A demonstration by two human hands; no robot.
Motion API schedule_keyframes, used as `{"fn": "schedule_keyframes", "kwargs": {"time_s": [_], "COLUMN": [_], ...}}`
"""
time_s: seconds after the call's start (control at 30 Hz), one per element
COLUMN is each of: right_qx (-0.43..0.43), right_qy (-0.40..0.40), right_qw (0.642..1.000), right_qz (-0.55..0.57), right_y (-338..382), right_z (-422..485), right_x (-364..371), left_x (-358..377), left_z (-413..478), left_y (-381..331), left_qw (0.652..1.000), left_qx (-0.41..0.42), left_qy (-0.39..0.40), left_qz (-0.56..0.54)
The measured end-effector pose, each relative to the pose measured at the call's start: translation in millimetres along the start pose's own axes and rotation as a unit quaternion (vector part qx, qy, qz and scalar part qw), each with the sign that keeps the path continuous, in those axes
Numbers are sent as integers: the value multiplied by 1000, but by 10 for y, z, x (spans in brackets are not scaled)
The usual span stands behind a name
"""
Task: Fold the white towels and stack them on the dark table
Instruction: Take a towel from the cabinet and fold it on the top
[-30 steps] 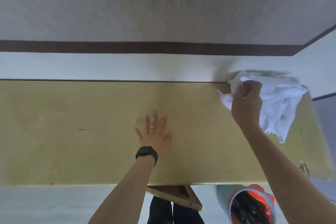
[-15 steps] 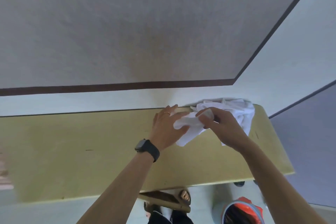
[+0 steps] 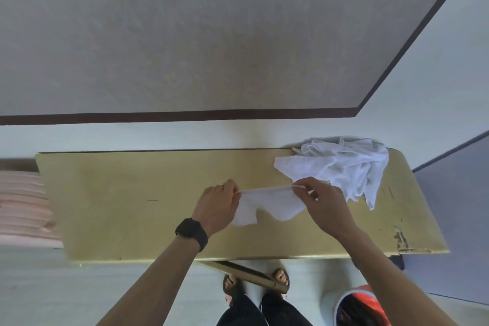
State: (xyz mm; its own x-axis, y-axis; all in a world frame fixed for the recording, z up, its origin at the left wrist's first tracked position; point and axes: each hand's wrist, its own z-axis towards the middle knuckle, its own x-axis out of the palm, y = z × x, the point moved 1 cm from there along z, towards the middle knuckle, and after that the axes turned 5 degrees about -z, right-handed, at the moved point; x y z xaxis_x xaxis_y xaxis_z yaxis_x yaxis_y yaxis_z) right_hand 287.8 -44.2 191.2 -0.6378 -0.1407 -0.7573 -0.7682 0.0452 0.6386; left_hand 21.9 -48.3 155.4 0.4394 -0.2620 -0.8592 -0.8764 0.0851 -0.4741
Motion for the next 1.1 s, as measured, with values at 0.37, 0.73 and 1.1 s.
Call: {"fn": "schedule_keyframes", "kwargs": {"time_s": [0.37, 0.73, 1.1], "right_qx": [-57, -80, 24], "right_qy": [-58, -135, 77], "right_qw": [993, 987, 988], "right_qz": [-86, -21, -132], "right_y": [-90, -88, -906], "right_z": [651, 571, -335], "right_x": [90, 258, 1207], "left_x": [-375, -402, 846], "left_z": [368, 164, -736], "left_y": [412, 612, 957], "left_qw": [990, 957, 990], "left_qx": [-5, 74, 5], "left_qy": [-32, -227, -21], "left_qz": [138, 166, 140]}}
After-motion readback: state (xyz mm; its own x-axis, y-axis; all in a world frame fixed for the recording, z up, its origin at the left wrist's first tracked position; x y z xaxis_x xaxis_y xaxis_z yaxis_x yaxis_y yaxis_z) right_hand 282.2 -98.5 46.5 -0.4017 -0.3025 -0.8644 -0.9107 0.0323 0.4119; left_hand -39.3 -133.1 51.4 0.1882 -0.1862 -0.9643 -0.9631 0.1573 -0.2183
